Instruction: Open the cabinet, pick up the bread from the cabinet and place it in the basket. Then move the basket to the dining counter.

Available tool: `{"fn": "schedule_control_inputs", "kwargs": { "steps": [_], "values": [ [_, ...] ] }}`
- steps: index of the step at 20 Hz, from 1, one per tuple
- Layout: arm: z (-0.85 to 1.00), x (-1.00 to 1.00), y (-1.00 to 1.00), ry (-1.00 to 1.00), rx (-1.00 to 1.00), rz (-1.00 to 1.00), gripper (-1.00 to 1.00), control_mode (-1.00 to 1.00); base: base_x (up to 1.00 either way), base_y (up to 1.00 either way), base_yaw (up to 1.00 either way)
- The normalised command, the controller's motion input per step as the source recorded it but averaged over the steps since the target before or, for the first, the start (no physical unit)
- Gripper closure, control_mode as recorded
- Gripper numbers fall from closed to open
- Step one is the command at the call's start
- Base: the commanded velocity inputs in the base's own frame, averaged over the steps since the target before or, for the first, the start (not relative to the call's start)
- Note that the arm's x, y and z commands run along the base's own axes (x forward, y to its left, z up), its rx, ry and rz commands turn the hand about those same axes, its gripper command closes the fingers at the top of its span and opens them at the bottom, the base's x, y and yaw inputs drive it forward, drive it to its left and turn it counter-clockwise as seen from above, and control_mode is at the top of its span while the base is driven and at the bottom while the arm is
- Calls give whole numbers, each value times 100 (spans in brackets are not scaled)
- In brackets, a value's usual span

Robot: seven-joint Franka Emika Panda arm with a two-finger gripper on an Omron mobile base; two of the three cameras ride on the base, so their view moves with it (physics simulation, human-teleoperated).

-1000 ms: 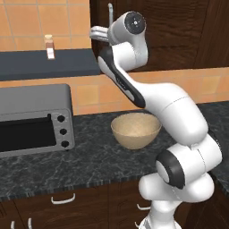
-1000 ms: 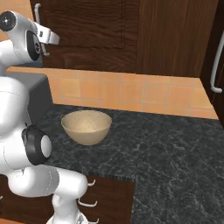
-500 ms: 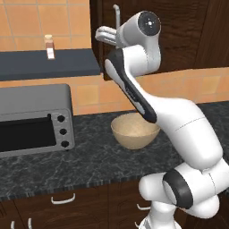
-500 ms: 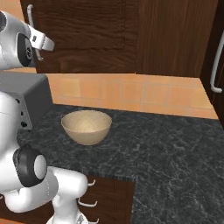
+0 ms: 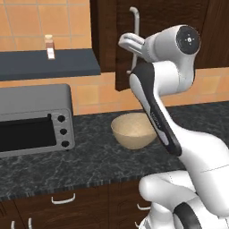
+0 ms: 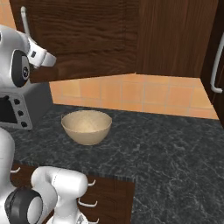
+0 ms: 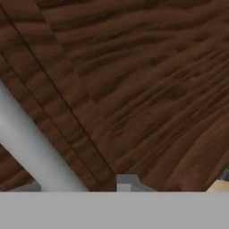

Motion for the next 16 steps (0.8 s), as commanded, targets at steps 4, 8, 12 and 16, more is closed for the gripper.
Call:
{"fn": "schedule_control_inputs", "kwargs": {
  "steps": [4,8,12,16],
  "values": [
    [2,-100,-76,18,0,-7,100,-100,0,0,0],
    [0,-100,-82,8,3,-7,100,-100,0,0,0],
    [0,-100,-81,2,10,-6,100,-100,0,0,0],
    [-48,-92,-26,-6,10,-8,-100,-100,0,0,0]
  ]
}}
